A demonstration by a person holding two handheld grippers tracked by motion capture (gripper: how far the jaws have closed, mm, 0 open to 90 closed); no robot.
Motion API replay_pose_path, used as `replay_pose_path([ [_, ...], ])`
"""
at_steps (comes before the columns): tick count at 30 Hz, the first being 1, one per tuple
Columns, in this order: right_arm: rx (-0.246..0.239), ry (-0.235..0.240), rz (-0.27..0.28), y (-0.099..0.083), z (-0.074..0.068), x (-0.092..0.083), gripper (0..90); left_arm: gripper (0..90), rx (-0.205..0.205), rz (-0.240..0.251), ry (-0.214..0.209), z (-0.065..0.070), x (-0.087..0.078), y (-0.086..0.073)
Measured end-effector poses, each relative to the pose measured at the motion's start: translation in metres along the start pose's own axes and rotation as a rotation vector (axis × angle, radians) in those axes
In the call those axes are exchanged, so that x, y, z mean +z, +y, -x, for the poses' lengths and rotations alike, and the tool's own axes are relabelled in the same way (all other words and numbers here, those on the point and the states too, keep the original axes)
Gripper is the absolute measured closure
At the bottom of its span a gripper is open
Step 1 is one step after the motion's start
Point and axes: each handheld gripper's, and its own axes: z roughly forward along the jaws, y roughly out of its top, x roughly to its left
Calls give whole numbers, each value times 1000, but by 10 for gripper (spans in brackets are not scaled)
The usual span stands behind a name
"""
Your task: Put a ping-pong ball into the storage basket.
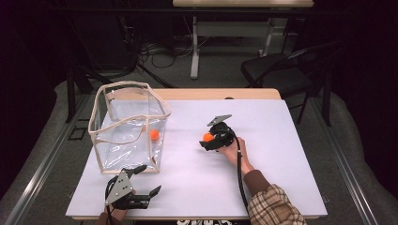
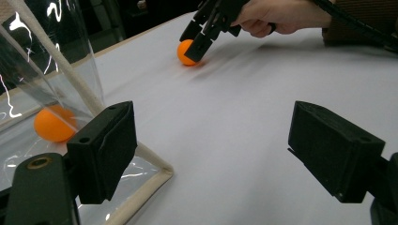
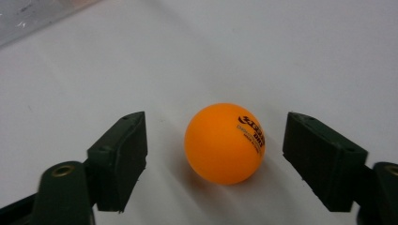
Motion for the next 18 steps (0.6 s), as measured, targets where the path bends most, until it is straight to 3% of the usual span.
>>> replay_pose_path([
  [5,-3,-6,-11,0,0,1,342,158,0,-1,-1,0,0,0],
  [18,-18,-21,-39,0,-1,2,497,158,1,-4,-1,0,0,0],
])
